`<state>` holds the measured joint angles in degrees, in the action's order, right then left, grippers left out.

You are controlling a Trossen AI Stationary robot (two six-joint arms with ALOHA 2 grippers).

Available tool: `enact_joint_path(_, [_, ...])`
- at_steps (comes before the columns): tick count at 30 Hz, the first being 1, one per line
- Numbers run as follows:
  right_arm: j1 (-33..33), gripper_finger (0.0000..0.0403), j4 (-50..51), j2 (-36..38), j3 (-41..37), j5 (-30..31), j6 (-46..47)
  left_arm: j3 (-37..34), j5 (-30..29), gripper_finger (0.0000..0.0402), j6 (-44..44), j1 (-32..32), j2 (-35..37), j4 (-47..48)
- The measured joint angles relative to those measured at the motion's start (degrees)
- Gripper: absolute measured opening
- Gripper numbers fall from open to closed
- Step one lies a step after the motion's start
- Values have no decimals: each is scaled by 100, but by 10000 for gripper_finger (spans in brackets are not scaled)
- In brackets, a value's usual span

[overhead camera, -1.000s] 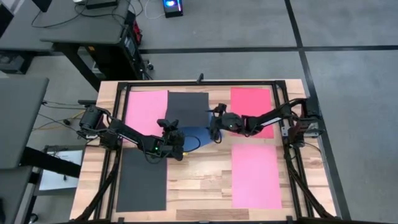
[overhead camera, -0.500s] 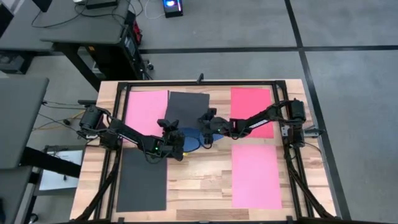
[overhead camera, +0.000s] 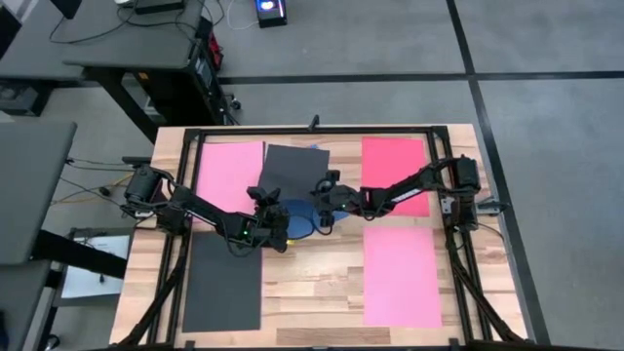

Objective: Organize paper
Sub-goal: Move the black paper to the bottom middle of the table

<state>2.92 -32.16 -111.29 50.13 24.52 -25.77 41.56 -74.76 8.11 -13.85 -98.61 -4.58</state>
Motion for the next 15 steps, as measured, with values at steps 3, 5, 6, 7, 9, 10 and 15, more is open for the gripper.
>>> enact_joint_path(3, [-78, 0, 1, 102, 0, 283, -194, 9, 1, 0, 201, 0, 0, 10])
enact_joint_path(5, [-147, 0, 29, 257, 0, 379, -319, 92, 3, 0, 334, 0, 0, 28])
enact_joint_path(6, [-186, 0, 21, 349, 0, 419, -372, 153, 2, 0, 407, -7, 2, 29])
enact_joint_path(7, [-222, 0, 23, 459, 0, 423, -422, 233, 2, 0, 481, -27, 4, 67])
enact_joint_path(9, [-291, 0, 67, 713, 0, 425, -467, 413, 4, 0, 657, -63, 25, 170])
enact_joint_path(10, [-324, 0, 97, 844, 0, 425, -469, 512, 9, 0, 742, -86, 58, 246])
enact_joint_path(15, [-511, 0, 564, 1559, 4, 425, -470, 1049, -63, 0, 1236, -265, 346, 463])
